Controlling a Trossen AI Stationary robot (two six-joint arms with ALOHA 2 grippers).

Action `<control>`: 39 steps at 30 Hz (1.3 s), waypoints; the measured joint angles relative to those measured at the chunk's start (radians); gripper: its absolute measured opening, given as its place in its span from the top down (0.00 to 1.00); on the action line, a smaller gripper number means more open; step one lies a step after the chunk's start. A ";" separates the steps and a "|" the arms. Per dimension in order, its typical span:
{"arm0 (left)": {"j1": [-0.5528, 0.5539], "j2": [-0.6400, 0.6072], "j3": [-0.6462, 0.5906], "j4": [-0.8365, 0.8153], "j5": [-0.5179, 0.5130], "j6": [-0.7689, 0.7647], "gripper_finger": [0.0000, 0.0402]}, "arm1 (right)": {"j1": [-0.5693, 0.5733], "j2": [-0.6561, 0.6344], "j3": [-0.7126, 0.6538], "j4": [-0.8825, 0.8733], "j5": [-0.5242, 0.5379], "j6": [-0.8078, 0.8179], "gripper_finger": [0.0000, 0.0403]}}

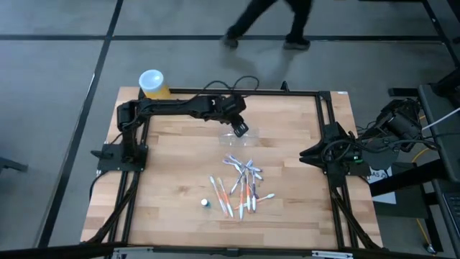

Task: Pick & Place toothbrushing station
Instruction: Put the mouthwash into the transparent organizer

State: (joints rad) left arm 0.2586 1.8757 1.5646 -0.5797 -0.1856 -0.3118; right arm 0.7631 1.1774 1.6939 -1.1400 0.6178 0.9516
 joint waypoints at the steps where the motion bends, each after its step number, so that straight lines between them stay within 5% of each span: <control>1: 0.002 -0.009 0.000 -0.002 0.000 0.008 0.69 | 0.000 0.000 0.000 0.000 0.000 -0.002 0.76; 6: 0.008 -0.082 0.000 -0.063 0.023 0.045 0.69 | 0.000 0.000 0.000 0.003 0.004 -0.013 0.76; 14: -0.037 -0.244 0.000 -0.365 0.257 0.224 0.69 | 0.000 0.000 0.000 0.073 0.063 -0.111 0.76; 24: -0.332 -0.343 0.000 -0.606 0.285 0.226 0.70 | -0.013 0.000 0.000 0.093 0.165 -0.154 0.76; 30: -0.527 -0.387 -0.034 -0.480 0.232 0.070 0.69 | -0.029 0.011 -0.017 0.093 0.132 -0.060 0.76; 39: -0.791 -0.500 -0.301 -0.085 0.027 -0.311 0.58 | -0.071 0.044 -0.172 0.049 -0.200 0.137 0.76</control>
State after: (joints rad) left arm -0.5325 1.3759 1.2635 -0.6647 -0.1584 -0.6233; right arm 0.6923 1.2217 1.5220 -1.0910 0.4174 1.0887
